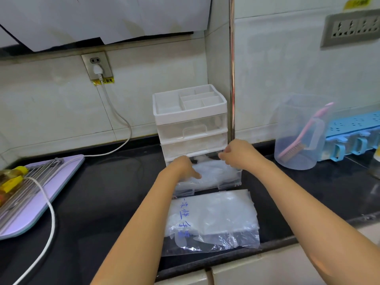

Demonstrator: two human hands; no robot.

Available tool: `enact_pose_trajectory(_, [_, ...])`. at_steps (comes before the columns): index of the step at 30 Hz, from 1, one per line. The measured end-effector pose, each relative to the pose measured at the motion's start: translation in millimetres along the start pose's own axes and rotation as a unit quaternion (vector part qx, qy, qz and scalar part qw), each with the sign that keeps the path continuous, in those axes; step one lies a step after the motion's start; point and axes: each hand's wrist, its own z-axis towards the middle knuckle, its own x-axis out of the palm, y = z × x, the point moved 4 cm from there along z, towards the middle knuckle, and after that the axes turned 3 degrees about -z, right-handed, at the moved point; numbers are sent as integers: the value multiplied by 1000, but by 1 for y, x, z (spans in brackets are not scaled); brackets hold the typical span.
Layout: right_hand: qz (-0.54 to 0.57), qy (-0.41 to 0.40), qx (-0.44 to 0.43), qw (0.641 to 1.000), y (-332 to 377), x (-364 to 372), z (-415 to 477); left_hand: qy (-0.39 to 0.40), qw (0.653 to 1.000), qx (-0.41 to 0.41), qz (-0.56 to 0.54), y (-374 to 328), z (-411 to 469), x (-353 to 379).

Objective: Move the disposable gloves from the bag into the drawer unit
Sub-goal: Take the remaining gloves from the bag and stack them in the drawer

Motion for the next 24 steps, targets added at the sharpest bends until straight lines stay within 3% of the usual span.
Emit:
enact_pose_trajectory(5, [54, 37, -84, 994, -21, -12, -50, -131, 974, 74, -170, -13, -57, -8])
enact_pose_trajectory(8, [45, 84, -137, 986, -31, -4, -78, -108, 961, 127, -219, -17, -93, 13])
enact_pose_trajectory(15, [15, 144, -171, 974, -64, 28, -130, -6, 974, 166, -152, -12, -142, 76])
enact_pose_trajectory(24, [126, 61, -177, 974, -91, 46, -159, -62, 972, 177, -140, -14, -159, 101])
